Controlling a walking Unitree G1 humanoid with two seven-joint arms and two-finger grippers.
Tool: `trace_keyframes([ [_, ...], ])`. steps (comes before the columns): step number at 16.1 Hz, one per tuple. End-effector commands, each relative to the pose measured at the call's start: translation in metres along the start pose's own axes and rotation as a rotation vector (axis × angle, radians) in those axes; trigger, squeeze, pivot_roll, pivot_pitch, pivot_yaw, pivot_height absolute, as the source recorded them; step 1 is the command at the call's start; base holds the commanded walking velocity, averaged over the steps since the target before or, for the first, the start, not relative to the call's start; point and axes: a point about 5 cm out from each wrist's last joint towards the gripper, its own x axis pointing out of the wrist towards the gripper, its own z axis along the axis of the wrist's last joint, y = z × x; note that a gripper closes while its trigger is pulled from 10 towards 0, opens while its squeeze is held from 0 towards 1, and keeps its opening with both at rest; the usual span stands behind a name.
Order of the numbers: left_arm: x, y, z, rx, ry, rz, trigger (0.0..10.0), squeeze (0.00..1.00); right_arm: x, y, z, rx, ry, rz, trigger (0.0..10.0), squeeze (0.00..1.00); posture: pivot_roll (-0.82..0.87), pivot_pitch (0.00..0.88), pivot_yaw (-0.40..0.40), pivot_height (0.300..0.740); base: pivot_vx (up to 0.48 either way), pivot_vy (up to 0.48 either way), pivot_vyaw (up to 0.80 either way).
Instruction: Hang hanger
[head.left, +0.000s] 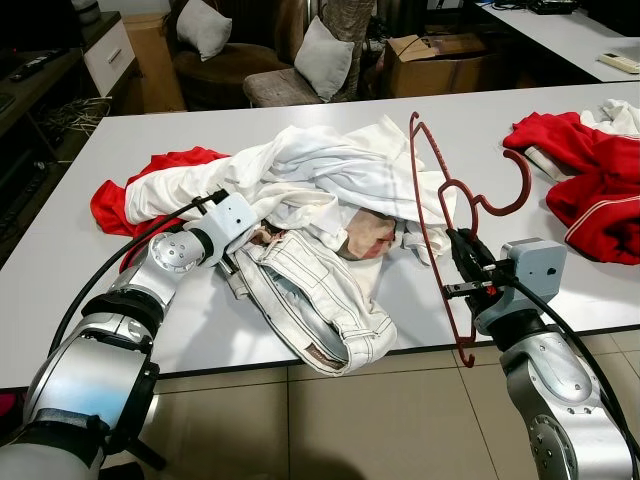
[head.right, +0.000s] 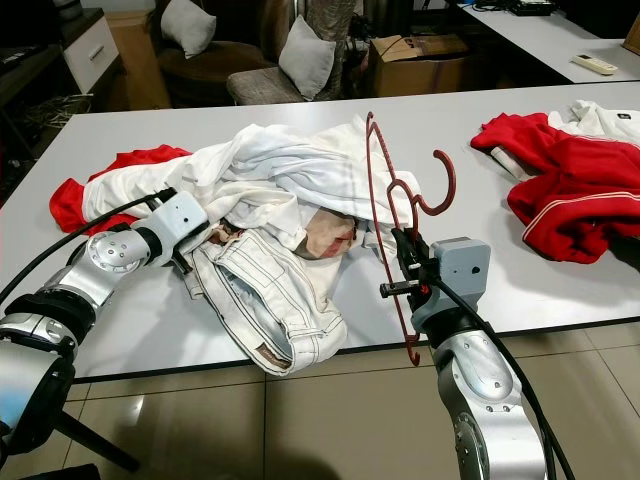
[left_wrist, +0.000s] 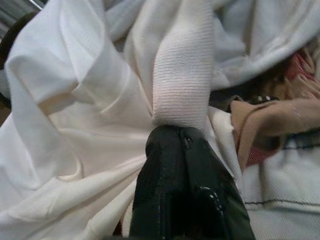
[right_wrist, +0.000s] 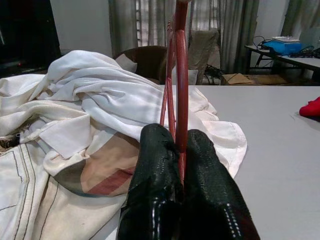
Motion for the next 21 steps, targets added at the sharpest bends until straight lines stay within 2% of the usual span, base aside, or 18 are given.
trace_keyframes([
  [1, 0.0, 0.006, 0.005, -0.029, -0.017, 0.012, 0.0, 0.0, 0.001, -0.001, 0.007, -0.016, -0.034, -0.006, 10.0, 0.0, -0.17, 0.0, 0.084, 0.74, 0.0, 0.0, 0.0],
  [4, 0.0, 0.011, 0.011, -0.167, -0.076, 0.034, 0.0, 0.0, 0.001, -0.001, 0.006, -0.016, -0.034, -0.01, 10.0, 0.0, -0.17, 0.0, 0.087, 0.74, 0.0, 0.0, 0.0],
  [5, 0.002, 0.011, 0.017, -0.332, -0.142, 0.014, 0.0, 0.0, 0.001, -0.001, 0.006, -0.016, -0.033, -0.012, 10.0, 0.0, -0.17, 0.0, 0.089, 0.74, 0.0, 0.0, 0.0],
  [6, 0.003, 0.012, 0.021, -0.411, -0.183, 0.003, 0.0, 0.0, 0.001, -0.001, 0.006, -0.015, -0.033, -0.013, 10.0, 0.0, -0.17, 0.0, 0.089, 0.74, 0.0, 0.0, 0.0],
  [8, 0.004, 0.014, 0.028, -0.504, -0.239, -0.006, 0.0, 0.0, 0.001, -0.002, 0.006, -0.015, -0.033, -0.014, 10.0, 0.0, -0.17, 0.0, 0.09, 0.74, 0.0, 0.0, 0.0],
  [10, 0.003, 0.028, 0.046, -0.694, -0.381, -0.012, 0.0, 0.0, 0.001, -0.002, 0.006, -0.016, -0.033, -0.018, 10.0, 0.0, -0.18, 0.0, 0.092, 0.74, 0.0, 0.0, 0.0],
  [11, 0.002, 0.033, 0.054, -0.756, -0.441, -0.023, 0.0, 0.0, 0.0, -0.002, 0.006, -0.016, -0.033, -0.02, 10.0, 0.0, -0.18, 0.0, 0.092, 0.74, 0.0, 0.0, 0.0],
  [13, 0.0, 0.039, 0.064, -0.809, -0.507, -0.044, 0.0, 0.0, 0.001, -0.002, 0.006, -0.015, -0.033, -0.021, 10.0, 0.0, -0.17, 0.0, 0.092, 0.74, 0.0, 0.0, 0.0],
  [14, -0.004, 0.055, 0.091, -0.896, -0.658, -0.077, 0.0, 0.0, 0.002, -0.002, 0.007, -0.015, -0.037, -0.022, 10.0, 0.0, -0.17, 0.0, 0.09, 0.74, 0.0, 0.0, 0.0],
  [16, -0.012, 0.073, 0.123, -0.959, -0.816, -0.105, 0.0, 0.0, 0.003, -0.003, 0.007, -0.015, -0.042, -0.023, 10.0, 0.0, -0.17, 0.0, 0.09, 0.74, 0.0, 0.0, 0.0],
  [17, -0.018, 0.083, 0.141, -0.96, -0.894, -0.122, 0.0, 0.0, 0.003, -0.003, 0.007, -0.015, -0.043, -0.024, 10.0, 0.0, -0.17, 0.0, 0.094, 0.74, 0.0, 0.0, 0.0],
  [19, -0.024, 0.088, 0.156, -0.881, -0.929, -0.144, 0.0, 0.0, 0.003, -0.001, 0.007, -0.013, -0.045, -0.028, 10.0, 0.0, -0.18, 0.0, 0.104, 0.74, 0.0, 0.0, 0.0],
  [21, -0.028, 0.091, 0.166, -0.898, -0.978, -0.17, 0.0, 0.0, 0.001, -0.003, 0.006, -0.01, -0.044, -0.043, 10.0, 0.0, -0.18, 0.0, 0.111, 0.74, 0.0, 0.0, 0.0],
])
